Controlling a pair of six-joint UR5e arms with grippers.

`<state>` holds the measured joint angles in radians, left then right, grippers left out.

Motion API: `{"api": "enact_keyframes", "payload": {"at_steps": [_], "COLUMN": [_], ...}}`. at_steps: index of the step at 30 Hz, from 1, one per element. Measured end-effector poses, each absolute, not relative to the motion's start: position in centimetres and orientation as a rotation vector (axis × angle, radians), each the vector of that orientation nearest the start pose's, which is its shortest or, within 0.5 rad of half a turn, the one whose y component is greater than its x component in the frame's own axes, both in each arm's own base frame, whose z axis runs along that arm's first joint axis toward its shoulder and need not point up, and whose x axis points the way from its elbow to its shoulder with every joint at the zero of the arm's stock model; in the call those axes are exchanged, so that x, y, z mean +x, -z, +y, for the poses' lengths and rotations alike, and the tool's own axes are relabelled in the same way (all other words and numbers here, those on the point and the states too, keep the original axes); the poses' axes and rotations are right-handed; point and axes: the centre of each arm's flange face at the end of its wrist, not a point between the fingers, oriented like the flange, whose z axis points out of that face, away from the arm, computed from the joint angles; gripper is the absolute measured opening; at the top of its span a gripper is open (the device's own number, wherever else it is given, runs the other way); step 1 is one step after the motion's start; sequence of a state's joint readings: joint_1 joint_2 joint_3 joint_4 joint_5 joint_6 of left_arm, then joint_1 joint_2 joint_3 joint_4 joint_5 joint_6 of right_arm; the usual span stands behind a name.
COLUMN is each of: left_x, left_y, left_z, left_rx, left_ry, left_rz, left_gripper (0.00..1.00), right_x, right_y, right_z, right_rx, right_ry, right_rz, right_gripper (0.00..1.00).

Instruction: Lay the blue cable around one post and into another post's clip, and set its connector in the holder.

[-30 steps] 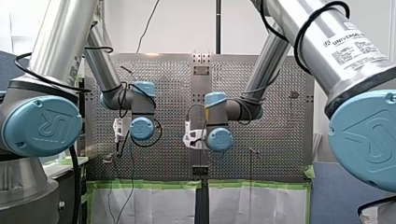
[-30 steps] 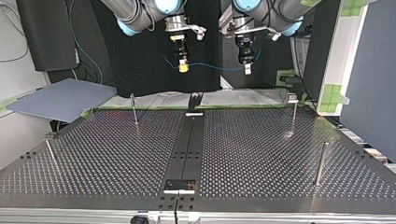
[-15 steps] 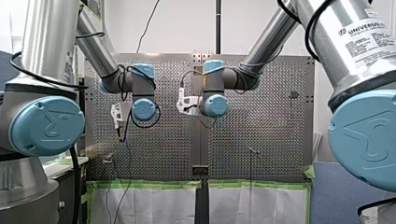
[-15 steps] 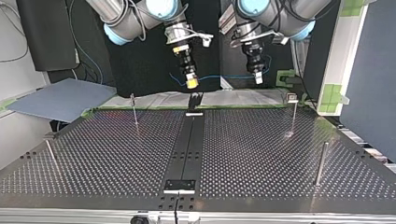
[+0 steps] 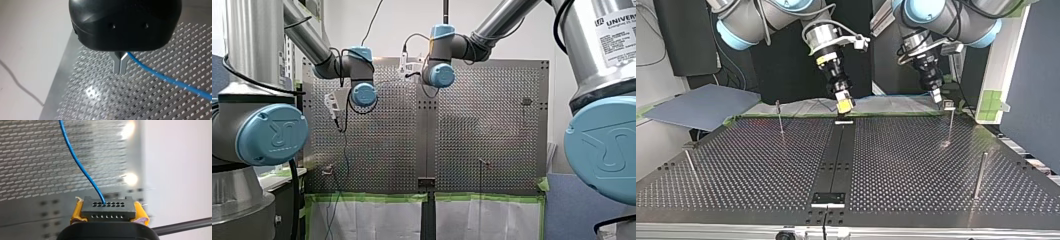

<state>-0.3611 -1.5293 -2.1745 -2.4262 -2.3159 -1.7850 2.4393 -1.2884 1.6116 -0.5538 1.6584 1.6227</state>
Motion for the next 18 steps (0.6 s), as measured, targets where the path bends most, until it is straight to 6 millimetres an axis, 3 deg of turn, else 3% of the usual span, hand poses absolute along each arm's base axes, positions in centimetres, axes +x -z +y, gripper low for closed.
{"api": "enact_keyframes", "payload": {"at_steps": [5, 12, 18], "left_x": [35.6, 36.1, 36.8], "left_y": [-31.2, -34.4, -38.9], "left_z": [-18.7, -16.6, -14.8], "left_rx": [-0.536, -0.556, -0.571], "left_ry": [-0.032, 0.001, 0.04], "left_rz": [1.342, 1.305, 1.24], "left_gripper": [0.0, 0.0, 0.0], "right_x": [55.0, 56.7, 58.5], "right_y": [-39.8, -39.3, -39.0], "right_z": [-29.9, -30.7, -31.2], "right_rx": [1.489, 1.529, 1.551], "right_ry": [-2.011, -2.014, -2.035], "right_rz": [-0.663, -0.643, -0.613], "right_gripper": [0.0, 0.0, 0.0]}}
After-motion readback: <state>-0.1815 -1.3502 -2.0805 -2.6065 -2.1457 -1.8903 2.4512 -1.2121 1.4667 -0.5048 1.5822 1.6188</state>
